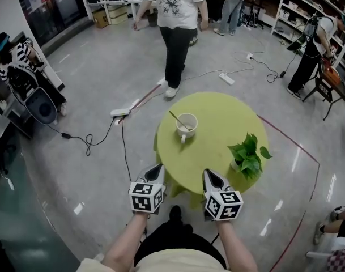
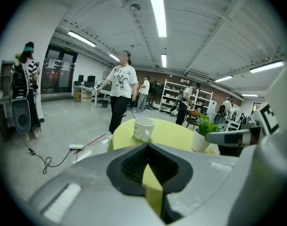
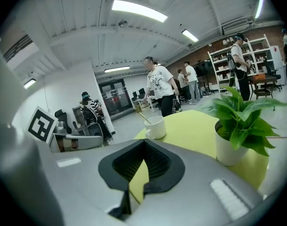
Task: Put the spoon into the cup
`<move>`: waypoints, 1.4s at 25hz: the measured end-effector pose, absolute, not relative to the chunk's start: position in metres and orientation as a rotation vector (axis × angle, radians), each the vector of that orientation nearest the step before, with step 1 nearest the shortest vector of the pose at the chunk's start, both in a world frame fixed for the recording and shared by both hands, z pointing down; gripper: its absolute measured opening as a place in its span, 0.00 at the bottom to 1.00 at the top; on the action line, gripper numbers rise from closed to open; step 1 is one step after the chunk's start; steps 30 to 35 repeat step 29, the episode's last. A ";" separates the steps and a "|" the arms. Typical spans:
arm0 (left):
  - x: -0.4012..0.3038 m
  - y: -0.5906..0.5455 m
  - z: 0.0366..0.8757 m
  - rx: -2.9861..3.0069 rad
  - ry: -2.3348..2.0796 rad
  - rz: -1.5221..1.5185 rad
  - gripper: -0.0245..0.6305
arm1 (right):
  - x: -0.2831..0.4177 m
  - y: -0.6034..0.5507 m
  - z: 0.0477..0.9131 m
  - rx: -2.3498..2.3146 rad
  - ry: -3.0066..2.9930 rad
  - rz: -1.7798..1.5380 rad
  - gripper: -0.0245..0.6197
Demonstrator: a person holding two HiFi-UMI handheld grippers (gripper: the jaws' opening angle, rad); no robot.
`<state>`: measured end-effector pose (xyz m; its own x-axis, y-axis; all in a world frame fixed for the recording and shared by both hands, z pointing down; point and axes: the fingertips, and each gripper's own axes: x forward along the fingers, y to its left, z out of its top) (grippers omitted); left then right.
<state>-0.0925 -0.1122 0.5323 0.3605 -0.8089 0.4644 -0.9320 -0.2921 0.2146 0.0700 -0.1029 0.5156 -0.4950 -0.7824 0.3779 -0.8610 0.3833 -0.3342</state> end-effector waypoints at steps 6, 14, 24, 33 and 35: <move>-0.084 -0.088 0.526 2.183 -1.536 0.357 0.04 | 0.078 -0.081 0.514 1.481 -2.484 0.731 0.04; -0.080 -0.055 0.517 2.162 -1.568 0.335 0.04 | 0.088 -0.054 0.502 1.474 -2.531 0.737 0.04; -0.078 -0.017 0.519 2.124 -1.588 0.337 0.04 | 0.093 -0.023 0.506 1.435 -2.541 0.757 0.04; -0.078 -0.007 0.520 2.126 -1.587 0.350 0.04 | 0.095 -0.012 0.508 1.426 -2.556 0.761 0.04; -0.078 -0.007 0.520 2.126 -1.587 0.350 0.04 | 0.095 -0.012 0.508 1.426 -2.556 0.761 0.04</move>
